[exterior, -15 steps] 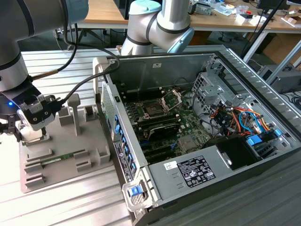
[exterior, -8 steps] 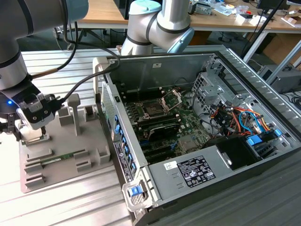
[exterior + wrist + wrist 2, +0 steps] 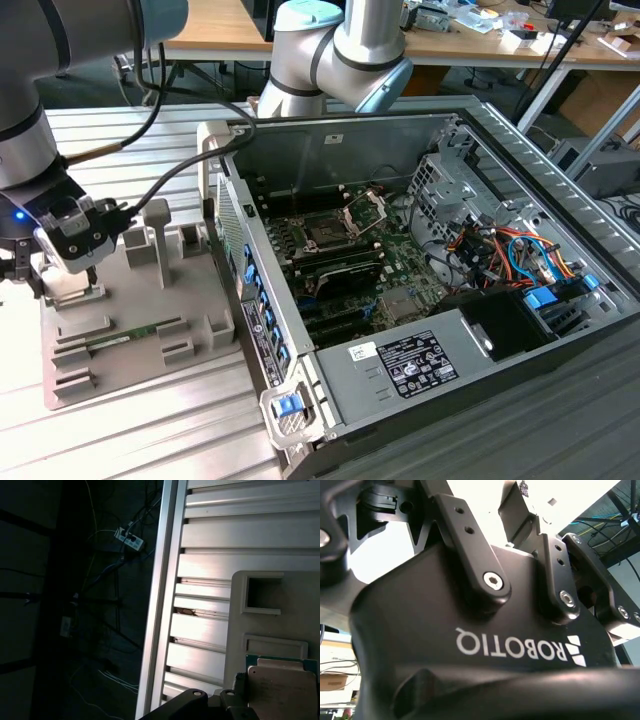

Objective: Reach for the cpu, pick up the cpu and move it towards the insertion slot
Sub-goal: 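Pick up the cpu and move it towards the insertion slot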

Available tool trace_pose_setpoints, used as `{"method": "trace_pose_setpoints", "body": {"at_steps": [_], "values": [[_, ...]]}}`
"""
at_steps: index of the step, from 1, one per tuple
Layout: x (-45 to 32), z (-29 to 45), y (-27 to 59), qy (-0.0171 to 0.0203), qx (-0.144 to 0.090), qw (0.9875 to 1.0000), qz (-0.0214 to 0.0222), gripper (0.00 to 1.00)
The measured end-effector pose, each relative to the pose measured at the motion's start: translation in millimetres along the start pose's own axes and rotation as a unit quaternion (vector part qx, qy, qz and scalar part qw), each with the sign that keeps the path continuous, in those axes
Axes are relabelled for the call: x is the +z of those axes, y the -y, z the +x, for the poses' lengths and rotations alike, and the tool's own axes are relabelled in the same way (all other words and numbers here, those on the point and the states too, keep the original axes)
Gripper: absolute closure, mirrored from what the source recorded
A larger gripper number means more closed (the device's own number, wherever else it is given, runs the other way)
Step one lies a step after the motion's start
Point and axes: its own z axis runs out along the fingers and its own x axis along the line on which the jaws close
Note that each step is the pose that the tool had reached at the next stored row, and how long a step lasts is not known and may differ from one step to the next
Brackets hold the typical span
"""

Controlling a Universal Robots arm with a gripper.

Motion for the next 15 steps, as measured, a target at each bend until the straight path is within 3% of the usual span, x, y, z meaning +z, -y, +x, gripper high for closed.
{"method": "trace_pose_setpoints", "body": {"at_steps": [15], "values": [[-5.1,0.0,-0.2,0.0,0.0,1.0,0.0,0.45]]}}
